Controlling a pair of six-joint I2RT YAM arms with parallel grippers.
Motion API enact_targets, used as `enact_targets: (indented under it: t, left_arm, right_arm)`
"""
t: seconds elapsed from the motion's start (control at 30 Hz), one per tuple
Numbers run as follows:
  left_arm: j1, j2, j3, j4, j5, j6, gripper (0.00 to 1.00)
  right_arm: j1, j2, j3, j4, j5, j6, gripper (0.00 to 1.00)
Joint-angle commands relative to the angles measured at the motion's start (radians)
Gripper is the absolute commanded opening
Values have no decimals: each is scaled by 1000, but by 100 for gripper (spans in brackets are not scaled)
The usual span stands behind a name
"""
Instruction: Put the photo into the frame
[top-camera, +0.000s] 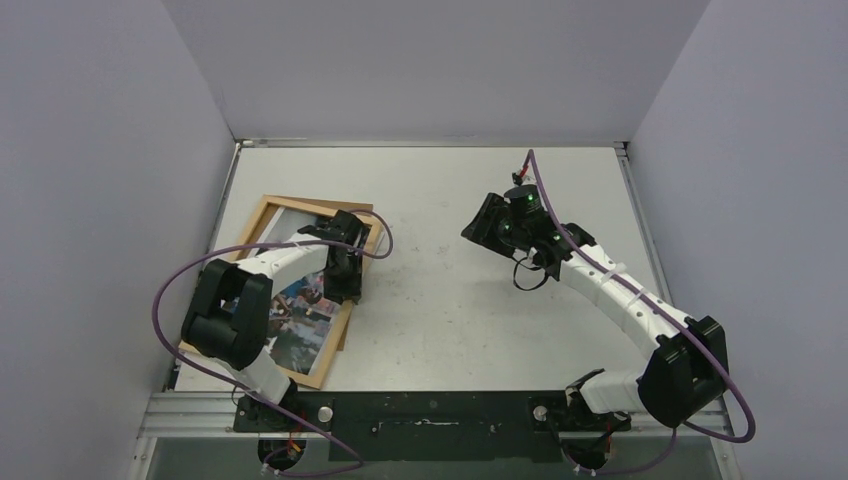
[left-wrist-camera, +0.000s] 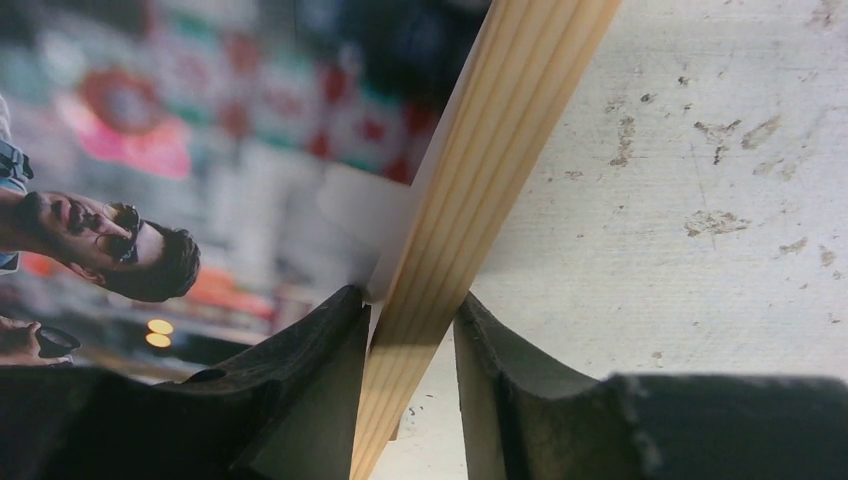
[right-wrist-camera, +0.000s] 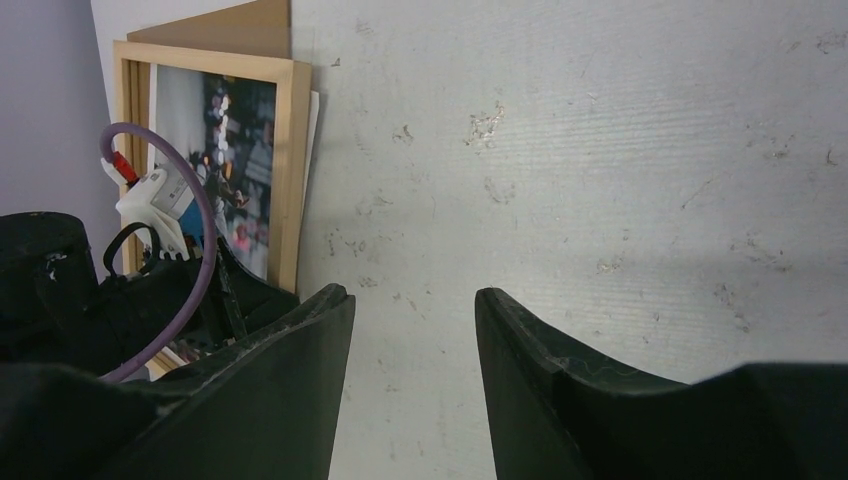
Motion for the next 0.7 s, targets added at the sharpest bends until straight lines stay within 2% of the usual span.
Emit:
enact_targets:
  t: [0.0,0.03,0.17,0.37,0.67]
  left_arm:
    - [-4,30,47,0,-2,28,31]
    - [-4,32,54,-2,0,31,26]
    - [-8,4,85,-27,-13,48,18]
    - [-8,-9,163,-100,-34,91,0]
    - [-8,-30,276,-215,-93,121,0]
  right_arm:
    - [5,16,7,46,14,7,48]
    - [5,18,6,47,14,8,48]
    - [5,13,4,60,17,9,48]
    - [5,15,3,61,22,7,48]
    - [6,20,1,68,11,8,48]
